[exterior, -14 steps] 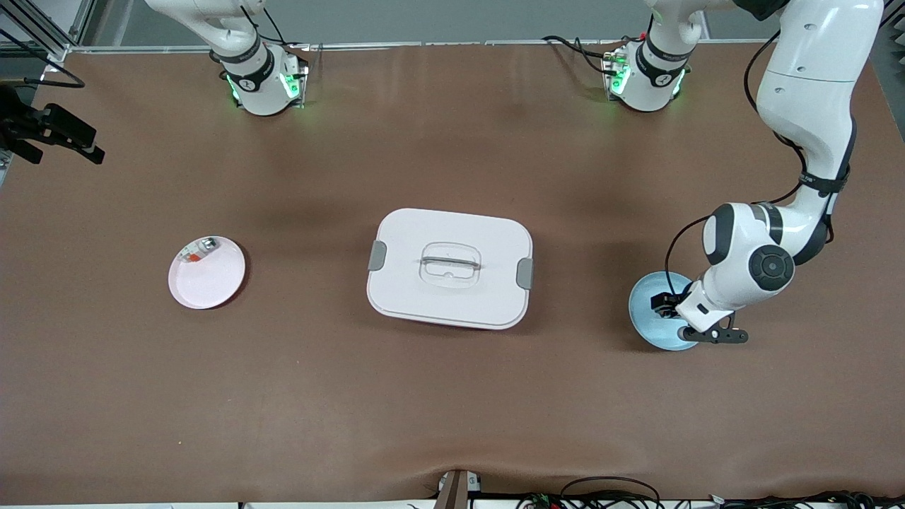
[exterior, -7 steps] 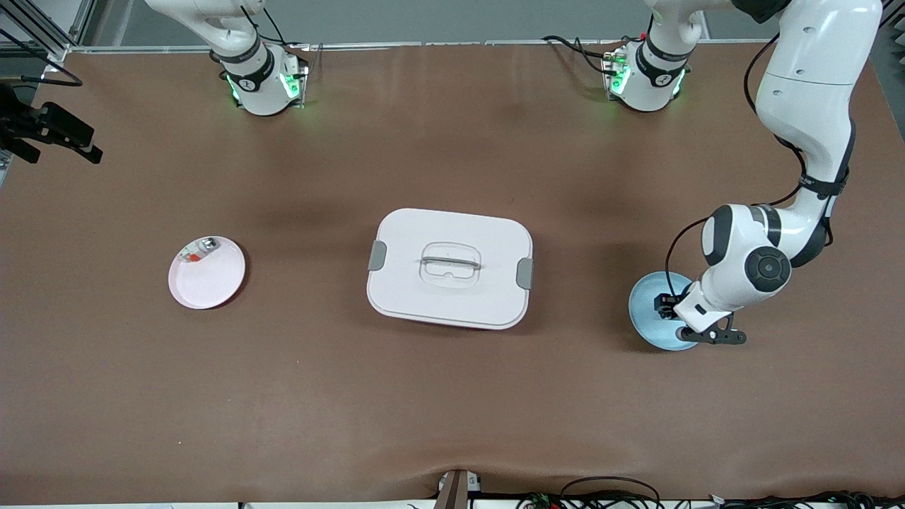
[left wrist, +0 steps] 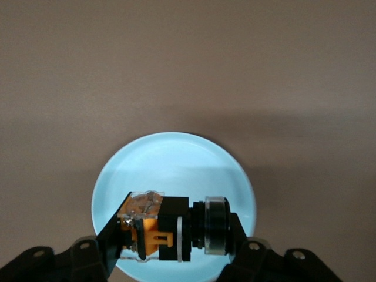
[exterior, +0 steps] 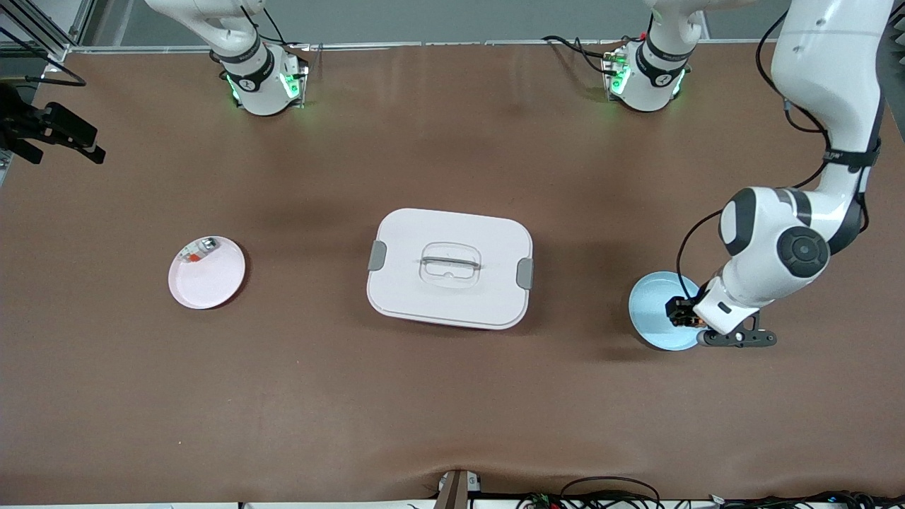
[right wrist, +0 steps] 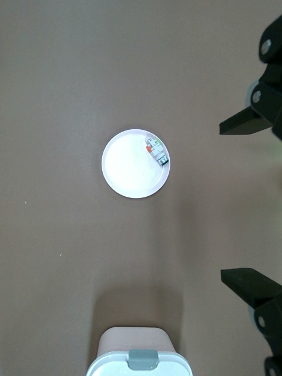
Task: Transfer orange switch to right arm and place
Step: 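Lift the orange switch off the blue plate with the left gripper, then carry the switch over the box while the right gripper reaches toward it, then close the right gripper on the switch held by the left gripper, then open the left gripper and pull it back while the right gripper withdraws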
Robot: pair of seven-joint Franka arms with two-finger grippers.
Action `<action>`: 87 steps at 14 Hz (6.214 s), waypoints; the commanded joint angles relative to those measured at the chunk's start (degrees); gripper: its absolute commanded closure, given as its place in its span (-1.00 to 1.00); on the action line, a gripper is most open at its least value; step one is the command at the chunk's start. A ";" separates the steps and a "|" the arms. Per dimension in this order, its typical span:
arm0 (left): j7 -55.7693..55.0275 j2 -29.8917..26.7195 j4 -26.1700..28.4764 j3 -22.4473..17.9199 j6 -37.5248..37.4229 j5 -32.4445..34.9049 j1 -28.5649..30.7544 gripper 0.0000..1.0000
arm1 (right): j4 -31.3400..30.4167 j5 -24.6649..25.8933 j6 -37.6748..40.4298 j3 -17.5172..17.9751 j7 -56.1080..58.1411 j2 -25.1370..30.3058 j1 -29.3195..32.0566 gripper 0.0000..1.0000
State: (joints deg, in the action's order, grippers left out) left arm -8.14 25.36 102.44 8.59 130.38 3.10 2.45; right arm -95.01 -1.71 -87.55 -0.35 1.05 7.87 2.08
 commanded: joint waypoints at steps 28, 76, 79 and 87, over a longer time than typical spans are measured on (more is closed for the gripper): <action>-78.77 4.70 -23.25 19.10 -20.17 -39.12 -13.78 1.00 | -17.67 -23.16 -50.60 0.70 -52.47 -5.22 -41.10 -1.00; -75.98 1.27 -25.97 14.80 -18.05 -34.76 -10.80 -1.00 | -2.03 -26.86 -26.40 0.00 -42.73 -14.29 -38.04 1.00; -75.70 -1.10 -25.89 13.47 -18.14 -19.85 -10.71 -1.00 | -2.29 -18.55 -19.10 0.09 -37.46 -11.75 -36.88 1.00; -59.22 -1.19 -25.45 13.47 -25.59 7.00 -6.15 -1.00 | -9.13 -9.98 -5.27 0.00 -3.40 -4.01 -21.62 1.00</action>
State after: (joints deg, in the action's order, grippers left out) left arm -73.78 25.12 76.24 22.03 107.78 7.10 -5.73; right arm -99.21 -13.02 -92.57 -1.38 -11.56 0.22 -24.18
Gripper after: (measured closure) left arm 0.000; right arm 0.577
